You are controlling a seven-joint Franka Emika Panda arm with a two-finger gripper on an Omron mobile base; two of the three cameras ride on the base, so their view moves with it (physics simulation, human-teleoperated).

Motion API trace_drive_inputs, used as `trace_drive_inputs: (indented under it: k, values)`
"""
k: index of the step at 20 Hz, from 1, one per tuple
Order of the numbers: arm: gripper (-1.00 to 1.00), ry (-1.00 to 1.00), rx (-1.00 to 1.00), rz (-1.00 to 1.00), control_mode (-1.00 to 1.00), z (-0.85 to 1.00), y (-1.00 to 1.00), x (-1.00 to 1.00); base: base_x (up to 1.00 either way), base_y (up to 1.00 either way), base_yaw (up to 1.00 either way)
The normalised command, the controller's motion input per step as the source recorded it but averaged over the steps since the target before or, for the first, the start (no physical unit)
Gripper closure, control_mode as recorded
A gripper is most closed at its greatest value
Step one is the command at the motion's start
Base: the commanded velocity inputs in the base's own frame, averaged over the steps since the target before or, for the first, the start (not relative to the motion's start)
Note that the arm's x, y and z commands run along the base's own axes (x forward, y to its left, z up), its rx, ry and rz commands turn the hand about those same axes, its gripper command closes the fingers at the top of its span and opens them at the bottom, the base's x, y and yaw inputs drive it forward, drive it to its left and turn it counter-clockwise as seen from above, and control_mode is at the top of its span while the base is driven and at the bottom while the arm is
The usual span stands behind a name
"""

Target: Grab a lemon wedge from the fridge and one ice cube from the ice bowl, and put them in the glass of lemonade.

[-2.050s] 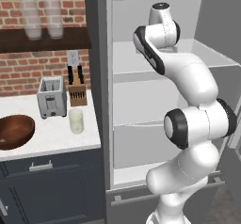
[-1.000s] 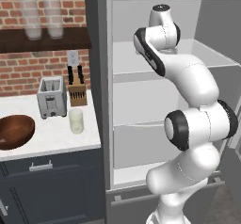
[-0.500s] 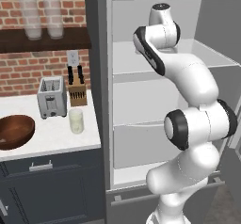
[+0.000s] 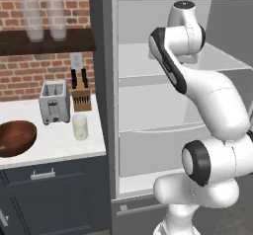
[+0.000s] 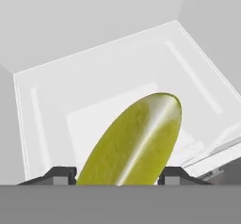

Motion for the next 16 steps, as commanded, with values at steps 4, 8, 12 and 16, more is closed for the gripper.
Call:
trace_drive_inputs:
  k: [4, 8, 12, 16]
  values:
    - [1.0, -0.16, 0.06, 0.04, -1.0, 0.0, 0.0, -1.0, 0.0, 0.0, 0.0]
    - [1.0, -0.04, 0.06, 0.09, -1.0, 0.0, 0.0, -1.0, 0.0, 0.0, 0.0]
    - [1.0, 0.0, 0.06, 0.12, -1.0, 0.0, 0.0, -1.0, 0.0, 0.0, 0.0]
    - [1.0, 0.0, 0.06, 0.12, -1.0, -0.01, 0.0, -1.0, 0.0, 0.0, 0.0]
